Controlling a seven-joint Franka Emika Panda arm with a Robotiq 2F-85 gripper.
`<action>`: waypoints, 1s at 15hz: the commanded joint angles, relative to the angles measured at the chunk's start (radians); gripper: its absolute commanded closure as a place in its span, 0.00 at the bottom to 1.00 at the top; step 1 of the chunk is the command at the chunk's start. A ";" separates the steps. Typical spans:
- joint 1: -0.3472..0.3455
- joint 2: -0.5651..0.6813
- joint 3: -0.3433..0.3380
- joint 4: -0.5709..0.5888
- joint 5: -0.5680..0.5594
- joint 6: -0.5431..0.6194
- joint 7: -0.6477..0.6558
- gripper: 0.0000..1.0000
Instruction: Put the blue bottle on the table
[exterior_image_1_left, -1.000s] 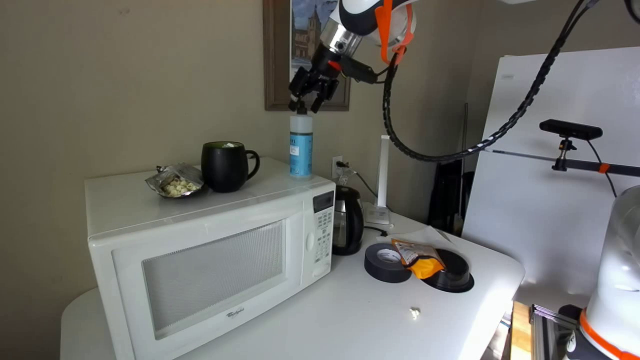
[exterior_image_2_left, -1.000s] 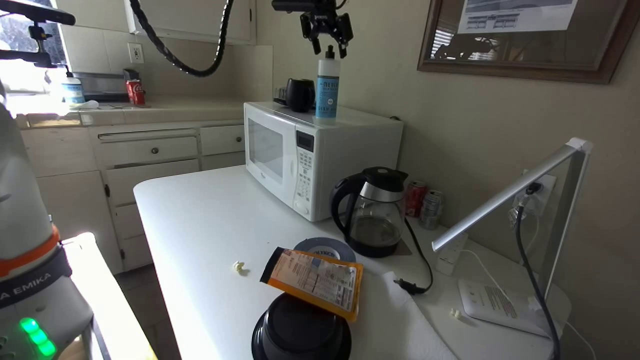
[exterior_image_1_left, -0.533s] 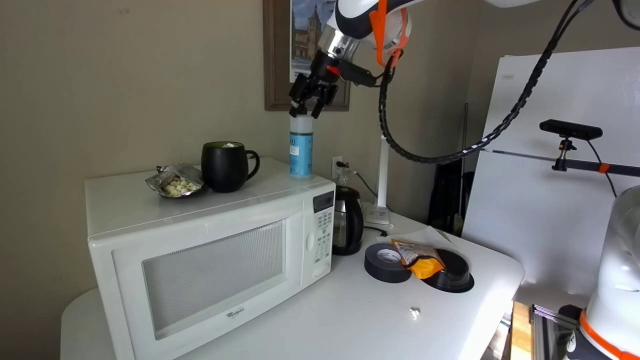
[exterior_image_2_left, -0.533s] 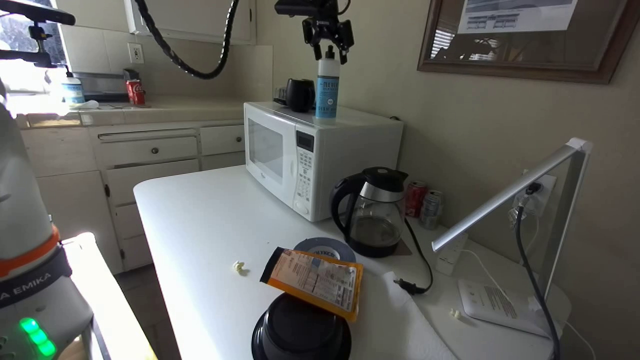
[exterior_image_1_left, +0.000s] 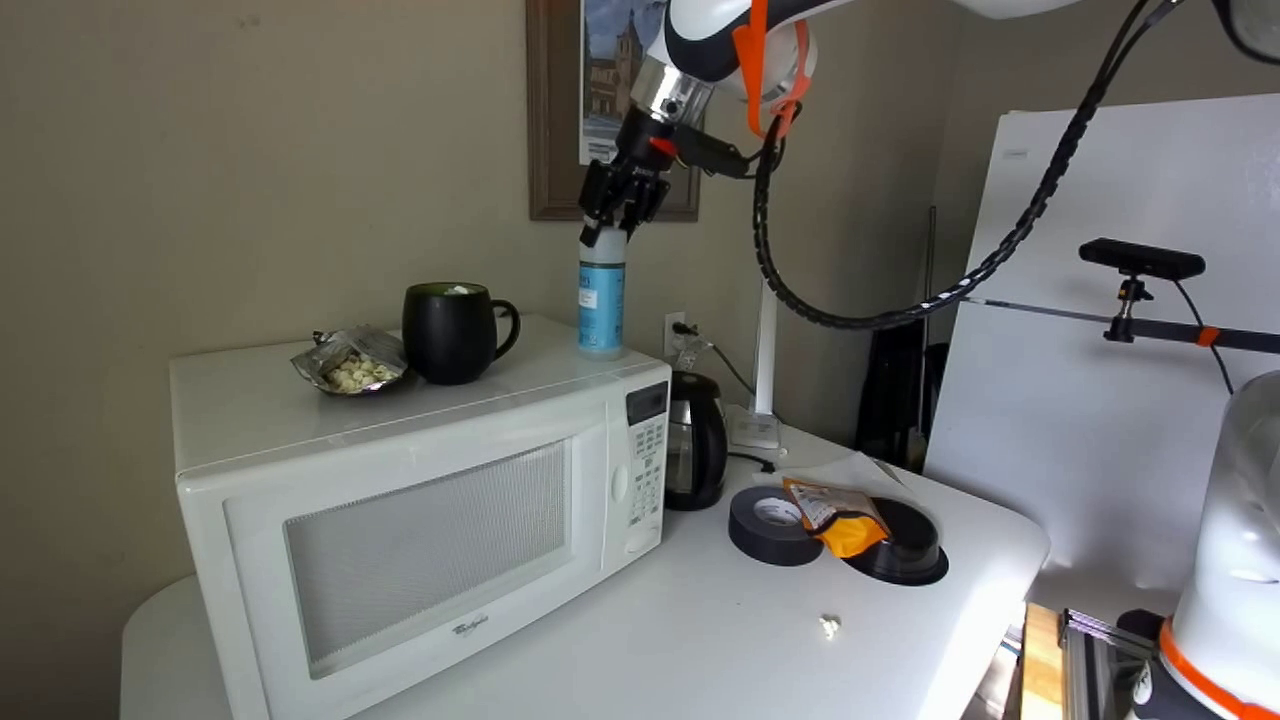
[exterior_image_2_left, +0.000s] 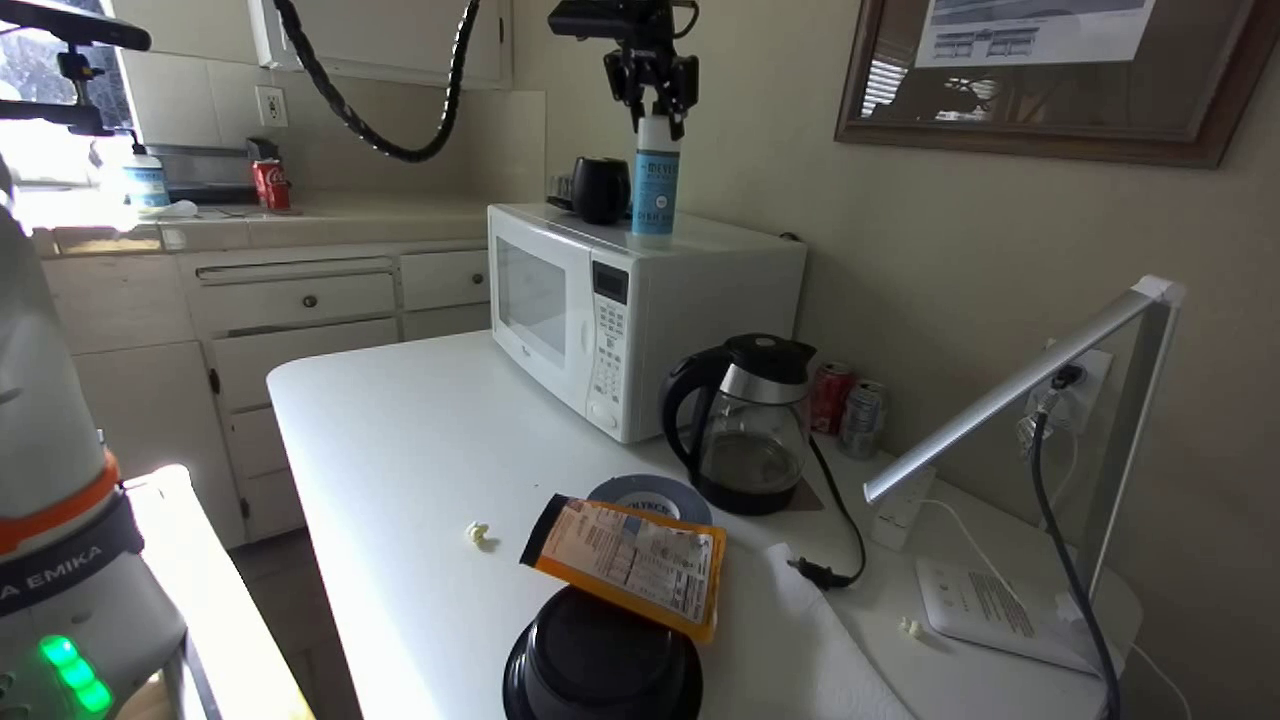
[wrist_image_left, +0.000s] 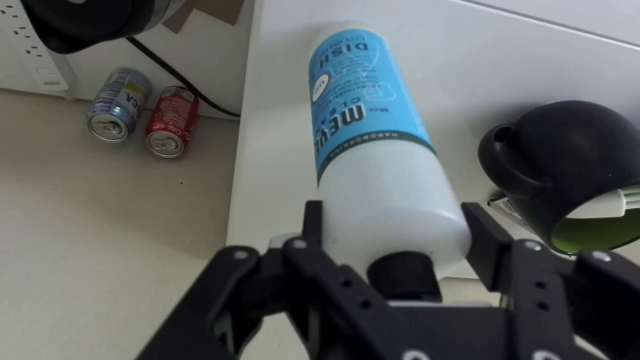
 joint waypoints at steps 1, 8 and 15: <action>0.003 -0.058 0.002 0.019 0.014 -0.040 -0.015 0.57; -0.109 -0.253 -0.071 0.003 -0.204 -0.093 0.099 0.57; -0.289 -0.241 -0.215 -0.143 -0.259 0.007 0.226 0.57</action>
